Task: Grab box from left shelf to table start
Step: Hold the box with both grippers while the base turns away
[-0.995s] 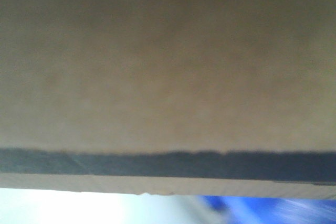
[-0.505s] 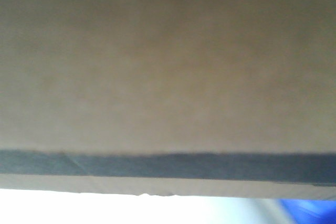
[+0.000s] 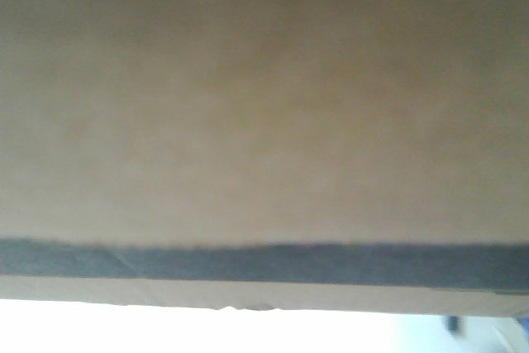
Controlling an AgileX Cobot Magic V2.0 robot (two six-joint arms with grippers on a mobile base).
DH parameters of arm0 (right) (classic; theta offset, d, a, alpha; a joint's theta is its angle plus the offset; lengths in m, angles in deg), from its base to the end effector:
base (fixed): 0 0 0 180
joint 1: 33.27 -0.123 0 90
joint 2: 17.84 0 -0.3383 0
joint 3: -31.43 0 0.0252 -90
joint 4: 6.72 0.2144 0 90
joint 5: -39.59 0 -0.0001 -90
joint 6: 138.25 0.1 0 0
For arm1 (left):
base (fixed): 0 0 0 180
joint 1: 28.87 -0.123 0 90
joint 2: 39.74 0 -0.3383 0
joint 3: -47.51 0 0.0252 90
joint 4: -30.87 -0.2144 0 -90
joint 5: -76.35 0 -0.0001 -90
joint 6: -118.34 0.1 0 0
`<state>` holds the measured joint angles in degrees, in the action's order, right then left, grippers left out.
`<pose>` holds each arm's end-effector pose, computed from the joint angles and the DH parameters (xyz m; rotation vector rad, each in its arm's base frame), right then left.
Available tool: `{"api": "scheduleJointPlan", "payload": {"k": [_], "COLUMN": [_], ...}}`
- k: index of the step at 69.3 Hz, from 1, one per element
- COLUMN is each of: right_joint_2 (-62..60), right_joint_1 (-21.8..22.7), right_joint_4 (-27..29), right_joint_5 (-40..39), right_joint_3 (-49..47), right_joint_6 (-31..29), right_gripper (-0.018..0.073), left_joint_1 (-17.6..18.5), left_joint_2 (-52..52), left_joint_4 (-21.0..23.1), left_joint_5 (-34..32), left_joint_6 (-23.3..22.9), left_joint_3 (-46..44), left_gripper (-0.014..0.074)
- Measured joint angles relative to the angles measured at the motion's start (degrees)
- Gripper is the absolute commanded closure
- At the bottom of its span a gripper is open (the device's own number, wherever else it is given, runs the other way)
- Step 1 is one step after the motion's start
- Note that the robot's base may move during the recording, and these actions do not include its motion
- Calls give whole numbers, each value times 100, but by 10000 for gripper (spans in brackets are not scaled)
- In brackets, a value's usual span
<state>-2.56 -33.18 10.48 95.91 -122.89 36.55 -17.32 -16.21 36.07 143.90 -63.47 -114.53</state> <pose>-0.1084 0.0248 0.3803 -0.1201 1.6759 0.2668 -0.0926 0.0104 0.4029 0.1860 1.8999 -0.2613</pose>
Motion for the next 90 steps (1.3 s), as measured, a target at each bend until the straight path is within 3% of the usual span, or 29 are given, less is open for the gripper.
{"api": "scheduleJointPlan", "payload": {"k": [90], "right_joint_2": [-4], "right_joint_1": [0], "right_joint_4": [0], "right_joint_5": [0], "right_joint_3": [0], "right_joint_6": [0], "right_gripper": [503], "left_joint_1": [-10], "left_joint_2": [0], "left_joint_4": [16], "left_joint_5": [0], "left_joint_6": [0], "left_joint_3": [0], "left_gripper": [696]}}
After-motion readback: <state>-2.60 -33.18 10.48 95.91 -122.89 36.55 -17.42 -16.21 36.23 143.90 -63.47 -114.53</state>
